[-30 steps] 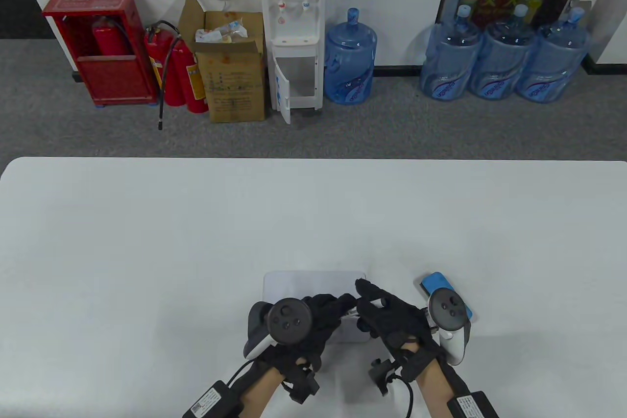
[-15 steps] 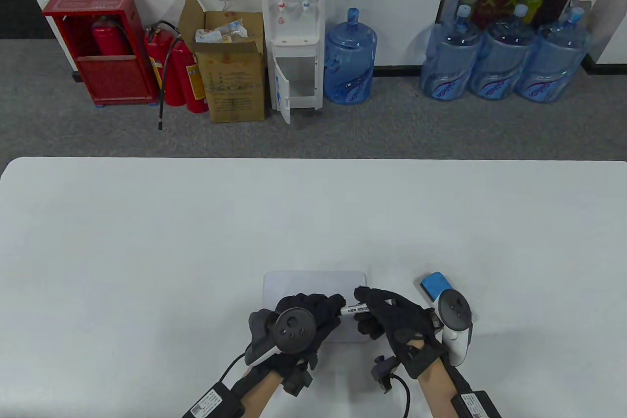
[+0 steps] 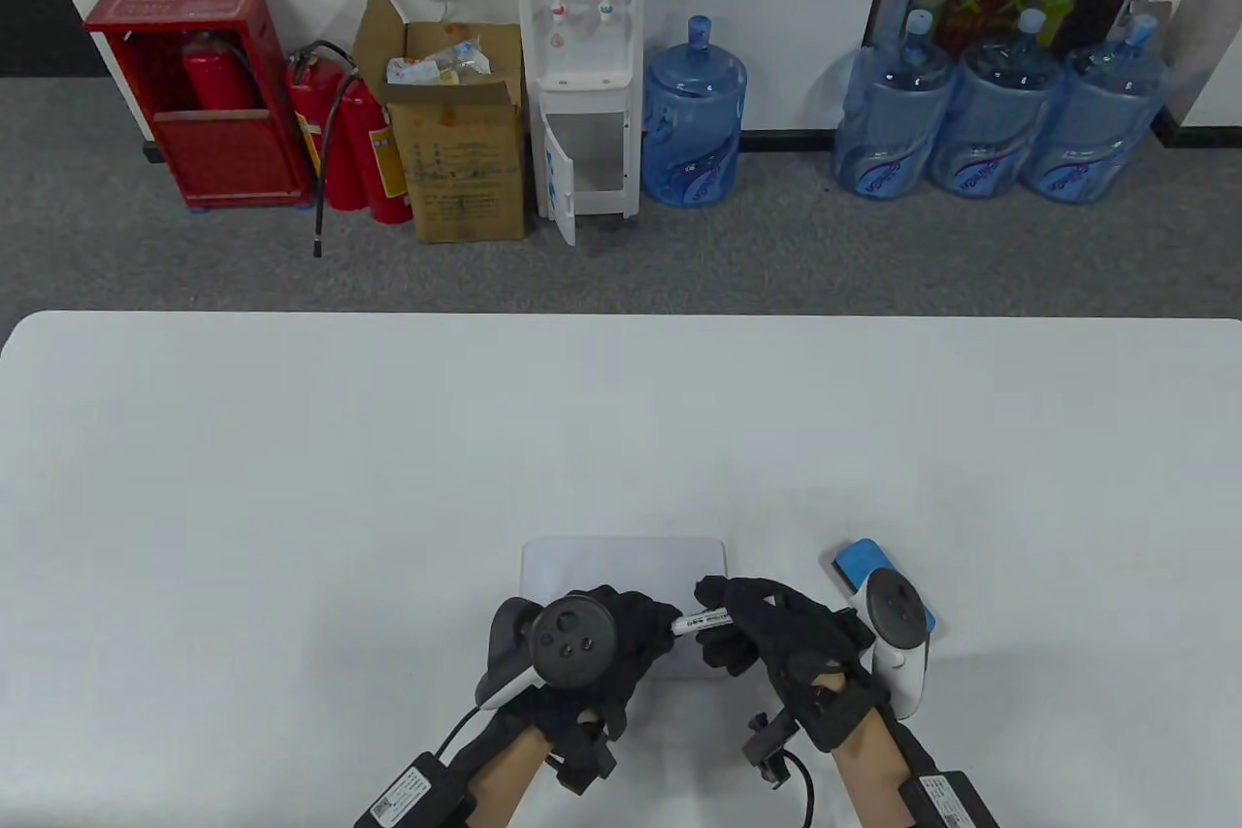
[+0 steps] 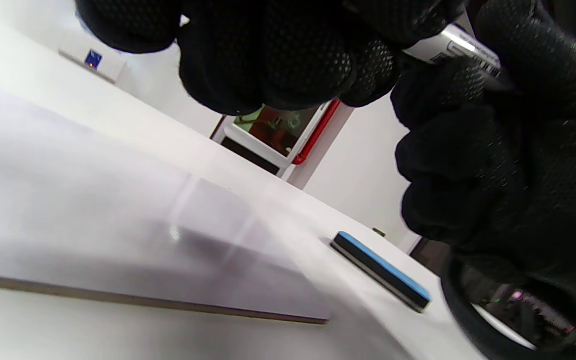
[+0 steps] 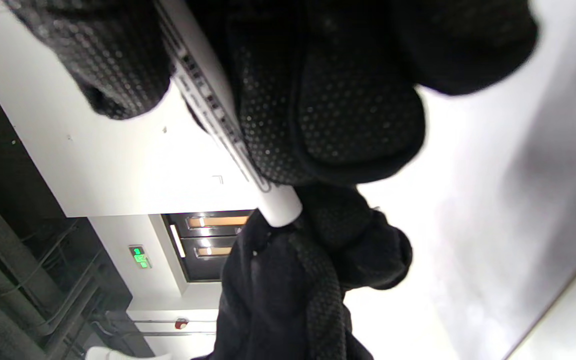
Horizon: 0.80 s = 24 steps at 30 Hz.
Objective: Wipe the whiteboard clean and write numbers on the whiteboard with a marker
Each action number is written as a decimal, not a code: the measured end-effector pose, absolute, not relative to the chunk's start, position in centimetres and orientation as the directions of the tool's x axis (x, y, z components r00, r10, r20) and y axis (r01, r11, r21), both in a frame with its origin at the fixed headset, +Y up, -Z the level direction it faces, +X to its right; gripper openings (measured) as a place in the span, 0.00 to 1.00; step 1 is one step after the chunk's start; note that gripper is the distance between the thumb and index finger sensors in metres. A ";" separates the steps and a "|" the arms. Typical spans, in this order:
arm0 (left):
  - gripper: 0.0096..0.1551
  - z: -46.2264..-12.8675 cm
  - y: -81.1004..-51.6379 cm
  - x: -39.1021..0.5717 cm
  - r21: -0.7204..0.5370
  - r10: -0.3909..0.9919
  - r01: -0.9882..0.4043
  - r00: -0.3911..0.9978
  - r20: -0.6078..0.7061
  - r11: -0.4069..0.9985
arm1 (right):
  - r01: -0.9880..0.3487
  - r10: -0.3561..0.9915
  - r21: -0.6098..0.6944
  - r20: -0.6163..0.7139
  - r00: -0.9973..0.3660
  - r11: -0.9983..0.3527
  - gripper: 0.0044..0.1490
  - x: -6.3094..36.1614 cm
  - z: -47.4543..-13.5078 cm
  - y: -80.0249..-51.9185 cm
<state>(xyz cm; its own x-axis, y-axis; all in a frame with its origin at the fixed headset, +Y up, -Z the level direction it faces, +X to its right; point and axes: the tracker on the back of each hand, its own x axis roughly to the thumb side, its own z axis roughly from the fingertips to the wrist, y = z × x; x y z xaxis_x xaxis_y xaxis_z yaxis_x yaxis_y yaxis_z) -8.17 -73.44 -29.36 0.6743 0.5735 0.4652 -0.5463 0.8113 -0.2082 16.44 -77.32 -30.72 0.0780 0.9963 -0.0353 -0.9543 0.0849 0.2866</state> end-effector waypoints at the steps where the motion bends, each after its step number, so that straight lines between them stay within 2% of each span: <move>1: 0.26 -29.5 -73.4 -8.3 -0.255 0.602 -0.553 0.653 0.459 0.793 | -0.951 0.997 0.299 -0.031 0.077 0.083 0.31 16.5 -30.7 -77.2; 3: 0.26 -29.9 -73.6 -8.7 -0.317 0.652 -0.572 0.624 0.431 0.757 | -0.944 0.996 0.318 -0.014 0.086 0.086 0.31 17.1 -30.8 -77.0; 6: 0.26 -30.4 -73.8 -10.7 -0.326 0.721 -0.645 0.590 0.364 0.691 | -0.953 0.982 0.240 -0.026 0.186 0.187 0.30 19.5 -31.2 -76.8; 9: 0.26 -31.0 -73.1 -13.1 -0.227 0.713 -0.680 0.623 0.321 0.697 | -0.972 0.986 0.167 -0.011 0.167 0.166 0.32 21.6 -31.2 -77.0; 12: 0.26 -31.4 -72.1 -14.9 -0.157 0.672 -0.657 0.691 0.268 0.738 | -0.977 0.985 0.130 -0.026 0.168 0.170 0.32 22.5 -31.1 -77.5; 15: 0.26 -31.9 -71.0 -17.3 -0.031 0.498 -0.503 0.842 0.208 0.864 | -0.979 0.984 0.106 -0.037 0.172 0.175 0.33 23.0 -31.1 -77.6; 18: 0.26 -32.5 -70.7 -20.1 0.049 0.232 -0.238 0.967 0.105 0.970 | -0.986 0.990 0.085 -0.037 0.138 0.141 0.34 23.4 -31.0 -77.6; 19: 0.26 -32.8 -71.0 -21.1 0.044 0.133 -0.136 0.989 0.065 0.990 | -0.990 0.993 0.077 -0.037 0.115 0.118 0.34 23.6 -30.9 -77.6; 21: 0.26 -33.2 -71.8 -22.6 0.018 0.026 -0.026 1.000 0.000 0.999 | -0.995 0.997 0.068 -0.038 0.072 0.075 0.34 23.8 -30.9 -77.7; 24: 0.25 -33.7 -73.7 -24.5 -0.034 -0.028 0.025 0.997 -0.077 0.999 | -0.997 0.998 0.063 -0.045 0.035 0.038 0.35 24.0 -30.9 -77.8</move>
